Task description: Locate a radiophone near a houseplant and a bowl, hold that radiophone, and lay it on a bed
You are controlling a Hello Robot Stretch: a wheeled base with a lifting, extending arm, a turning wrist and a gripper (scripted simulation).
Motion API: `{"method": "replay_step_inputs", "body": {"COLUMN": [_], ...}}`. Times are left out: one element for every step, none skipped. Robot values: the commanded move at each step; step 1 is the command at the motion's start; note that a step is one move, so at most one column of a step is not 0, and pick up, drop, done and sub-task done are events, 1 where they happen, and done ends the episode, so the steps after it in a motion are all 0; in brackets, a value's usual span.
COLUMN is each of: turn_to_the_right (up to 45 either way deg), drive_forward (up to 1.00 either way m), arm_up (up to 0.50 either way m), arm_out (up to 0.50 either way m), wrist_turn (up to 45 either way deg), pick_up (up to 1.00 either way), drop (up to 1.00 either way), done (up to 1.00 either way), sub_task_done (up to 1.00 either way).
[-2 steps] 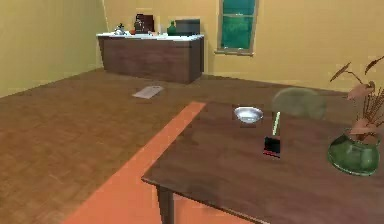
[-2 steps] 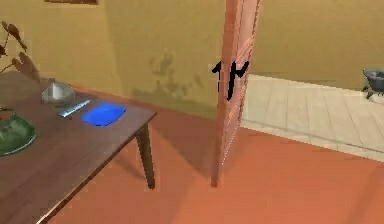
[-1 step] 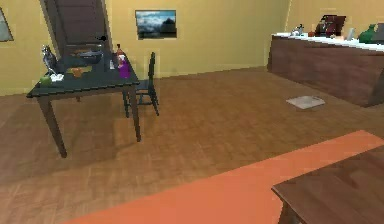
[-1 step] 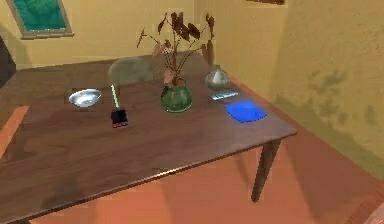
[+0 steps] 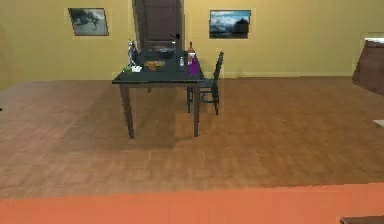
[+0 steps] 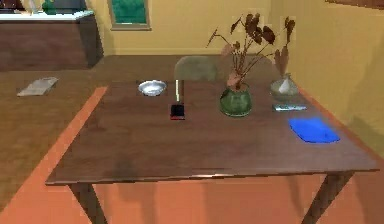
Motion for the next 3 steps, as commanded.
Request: {"method": "replay_step_inputs", "body": {"turn_to_the_right": [0.0, 33.0, 0.0], "drive_forward": [0.85, 0.00, 0.60], "arm_up": [0.00, 0.00, 0.00], "arm_out": [0.00, 0.00, 0.00], "wrist_turn": [0.0, 0.0, 0.0], "pick_up": [0.00, 0.00, 0.00], "drop": [0.00, 0.00, 0.00], "done": [0.00, 0.00, 0.00], "sub_task_done": [0.00, 0.00, 0.00]}}
